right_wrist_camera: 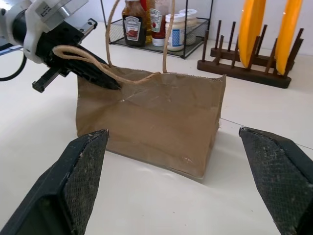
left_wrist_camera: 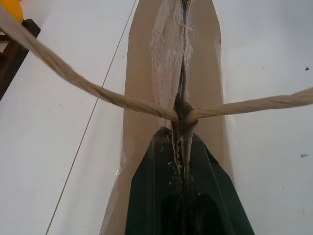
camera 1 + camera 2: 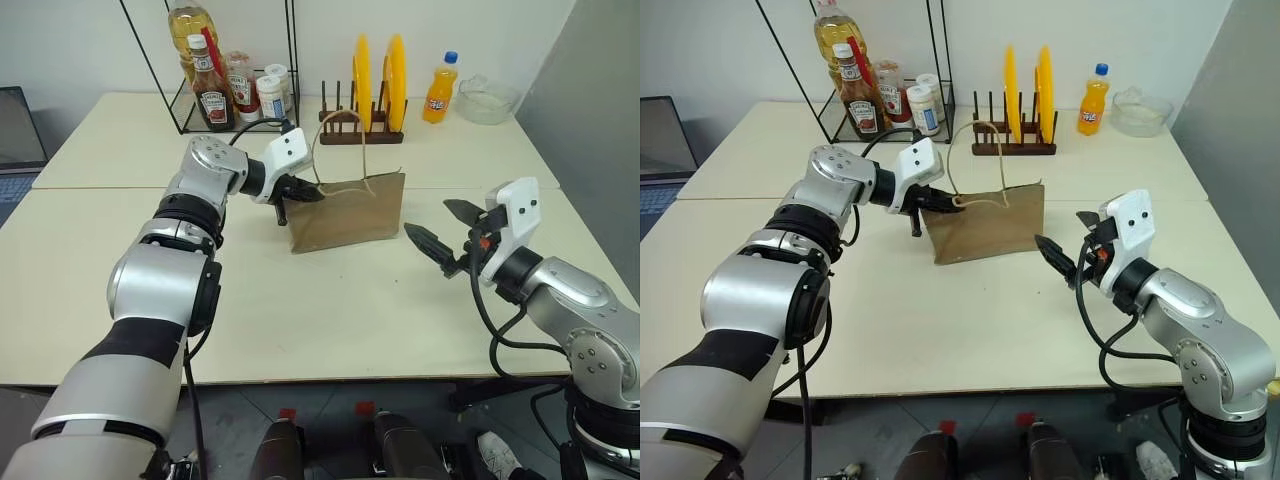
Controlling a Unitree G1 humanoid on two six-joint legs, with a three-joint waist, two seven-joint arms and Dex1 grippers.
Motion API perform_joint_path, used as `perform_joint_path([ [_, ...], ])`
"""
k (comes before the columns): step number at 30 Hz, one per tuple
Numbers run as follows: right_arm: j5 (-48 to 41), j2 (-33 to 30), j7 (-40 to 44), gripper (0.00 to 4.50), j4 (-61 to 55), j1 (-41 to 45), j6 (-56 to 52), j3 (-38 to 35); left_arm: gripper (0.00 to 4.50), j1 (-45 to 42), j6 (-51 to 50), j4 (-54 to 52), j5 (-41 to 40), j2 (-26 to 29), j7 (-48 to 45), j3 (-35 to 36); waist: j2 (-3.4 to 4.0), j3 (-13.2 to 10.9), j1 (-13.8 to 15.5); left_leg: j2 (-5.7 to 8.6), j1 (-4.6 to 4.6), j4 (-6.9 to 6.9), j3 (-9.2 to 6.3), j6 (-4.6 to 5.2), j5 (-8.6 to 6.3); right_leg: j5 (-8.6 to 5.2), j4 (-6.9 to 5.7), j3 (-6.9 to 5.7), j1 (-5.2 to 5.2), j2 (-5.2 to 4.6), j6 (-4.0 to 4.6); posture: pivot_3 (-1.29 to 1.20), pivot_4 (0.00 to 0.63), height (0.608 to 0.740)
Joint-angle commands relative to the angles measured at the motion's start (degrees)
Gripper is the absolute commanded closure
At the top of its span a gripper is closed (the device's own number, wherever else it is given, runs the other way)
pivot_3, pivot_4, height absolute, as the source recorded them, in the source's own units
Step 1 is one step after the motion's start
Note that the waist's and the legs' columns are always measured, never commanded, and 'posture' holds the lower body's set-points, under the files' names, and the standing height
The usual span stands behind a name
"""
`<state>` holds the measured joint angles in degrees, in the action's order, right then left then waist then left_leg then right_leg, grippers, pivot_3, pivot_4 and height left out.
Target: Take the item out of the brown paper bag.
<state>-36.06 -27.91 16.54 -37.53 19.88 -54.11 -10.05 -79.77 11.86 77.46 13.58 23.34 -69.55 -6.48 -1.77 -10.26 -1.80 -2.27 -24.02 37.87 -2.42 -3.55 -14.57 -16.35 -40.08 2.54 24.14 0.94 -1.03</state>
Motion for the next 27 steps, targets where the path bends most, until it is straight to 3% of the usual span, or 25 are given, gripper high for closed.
perform_joint_path([
  [1, -0.24, -0.14, -0.62, 0.0, -1.3, 0.64, 0.83, -0.85, 4.48, -0.24, 2.48, -0.73, 0.04, -0.55, 1.93, 0.26, 0.0, 0.0, 0.01, 0.0, 0.0, 0.0, 0.0, 0.0, 0.0, 0.0, 0.0, 0.0, -0.01, 0.0, 0.0, 0.0, 0.15, 0.74],
  [2, -0.26, -0.14, -0.71, 0.0, -1.29, 0.68, 0.83, -0.68, 4.48, -0.14, 2.72, -0.73, 0.14, -0.54, 2.04, 0.29, 0.0, 0.0, 0.01, 0.01, 0.01, 0.0, 0.0, 0.0, 0.0, 0.0, 0.0, 0.0, -0.02, -0.01, 0.0, 0.0, 0.15, 0.74],
  [7, 0.05, -0.02, 0.19, 0.0, 0.52, 1.7, 1.57, 0.67, 3.23, -0.28, 2.94, -1.0, -1.1, 0.12, 1.26, 1.51, 0.0, 0.0, 0.0, 0.02, 0.01, 0.01, -0.01, 0.0, 0.0, 0.0, 0.0, 0.0, -0.03, -0.01, 0.0, 0.0, 0.15, 0.74],
  [11, 0.38, -0.02, 1.38, 0.0, 2.22, 2.76, 2.52, 2.16, 1.92, -1.12, 2.67, -1.45, -2.35, 1.86, -0.22, 2.76, 0.0, 0.0, -0.04, 0.02, 0.03, 0.01, -0.02, 0.0, 0.0, 0.0, -0.01, -0.01, -0.03, 0.0, 0.0, 0.0, 0.15, 0.74],
  [17, 1.41, -1.2, 6.38, 0.0, 8.07, 6.35, 5.3, 4.1, 0.12, -2.79, 1.3, -4.17, -5.55, 8.83, -7.32, 5.01, 0.0, 0.0, -0.27, 0.01, 0.05, 0.0, -0.01, 0.0, 0.01, 0.0, -0.03, -0.01, -0.02, 0.01, 0.0, 0.0, 0.15, 0.74],
  [25, 5.65, -2.34, 15.63, 0.0, 23.99, 17.45, 12.78, 7.88, 0.02, 1.66, -8.47, -13.83, -11.87, 18.27, -11.17, 9.18, 0.03, -0.02, -0.47, -0.02, 0.09, 0.04, -0.01, 0.0, 0.01, 0.0, -0.06, -0.02, -0.03, -0.01, 0.0, 0.0, 0.15, 0.74],
  [27, 9.33, -1.7, 18.56, 0.18, 35.65, 25.4, 17.02, 10.16, 0.01, 12.42, -21.07, -30.16, -17.72, 20.61, -12.08, 12.68, 0.11, -0.03, -0.72, -0.04, 0.11, 0.04, -0.01, 0.0, 0.01, 0.0, -0.06, -0.02, -0.04, -0.01, 0.0, 0.0, 0.15, 0.74],
])
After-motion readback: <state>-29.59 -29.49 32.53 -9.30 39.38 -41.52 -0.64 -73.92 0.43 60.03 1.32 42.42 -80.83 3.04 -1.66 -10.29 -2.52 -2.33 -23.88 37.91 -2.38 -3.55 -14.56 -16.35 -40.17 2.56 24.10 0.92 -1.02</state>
